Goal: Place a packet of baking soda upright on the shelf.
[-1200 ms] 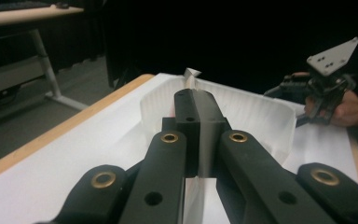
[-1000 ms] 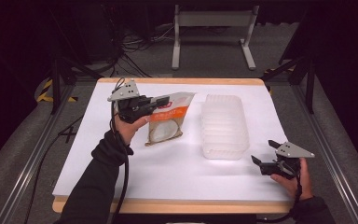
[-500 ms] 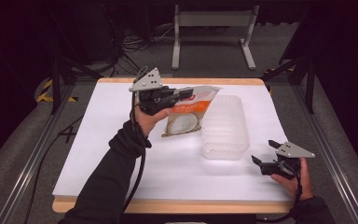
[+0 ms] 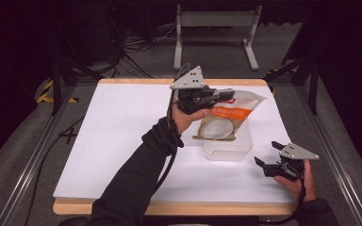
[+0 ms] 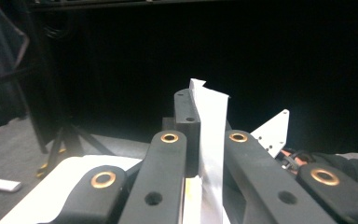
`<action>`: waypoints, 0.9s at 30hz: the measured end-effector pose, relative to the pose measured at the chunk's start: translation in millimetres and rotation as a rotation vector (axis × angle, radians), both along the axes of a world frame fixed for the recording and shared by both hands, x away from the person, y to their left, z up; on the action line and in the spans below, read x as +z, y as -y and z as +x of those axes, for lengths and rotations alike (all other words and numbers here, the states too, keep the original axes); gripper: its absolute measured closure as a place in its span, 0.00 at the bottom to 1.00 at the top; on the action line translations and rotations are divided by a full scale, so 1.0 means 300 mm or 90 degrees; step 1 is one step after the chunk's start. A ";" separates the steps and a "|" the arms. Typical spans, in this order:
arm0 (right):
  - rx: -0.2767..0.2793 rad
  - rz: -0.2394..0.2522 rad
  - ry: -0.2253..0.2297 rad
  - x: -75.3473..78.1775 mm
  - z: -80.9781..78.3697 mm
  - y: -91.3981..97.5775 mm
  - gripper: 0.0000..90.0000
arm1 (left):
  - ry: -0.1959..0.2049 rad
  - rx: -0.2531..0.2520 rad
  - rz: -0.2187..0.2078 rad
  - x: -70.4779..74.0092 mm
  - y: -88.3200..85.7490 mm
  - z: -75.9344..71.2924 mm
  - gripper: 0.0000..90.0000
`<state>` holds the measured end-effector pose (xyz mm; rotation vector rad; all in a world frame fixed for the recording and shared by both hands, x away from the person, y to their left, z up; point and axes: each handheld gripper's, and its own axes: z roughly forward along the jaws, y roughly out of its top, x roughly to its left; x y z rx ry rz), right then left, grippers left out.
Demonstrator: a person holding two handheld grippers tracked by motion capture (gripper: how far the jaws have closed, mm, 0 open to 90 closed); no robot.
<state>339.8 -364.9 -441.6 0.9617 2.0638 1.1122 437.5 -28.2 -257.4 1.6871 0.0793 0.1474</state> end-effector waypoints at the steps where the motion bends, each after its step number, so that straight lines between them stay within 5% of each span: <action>1: 0.000 0.001 0.000 0.000 0.000 0.000 0.12 | -0.002 -0.008 -0.001 -0.004 0.018 -0.002 1.00; 12: 0.002 0.000 0.003 0.000 -0.001 0.001 0.12 | -0.031 -0.032 -0.020 -0.094 0.120 -0.003 1.00; 14: 0.003 0.000 0.002 0.000 -0.001 0.000 0.12 | -0.051 -0.036 -0.050 -0.126 0.114 -0.001 1.00; 27: 0.002 -0.005 0.001 0.000 0.001 -0.001 0.12 | -0.080 -0.027 -0.097 -0.202 -0.019 -0.013 1.00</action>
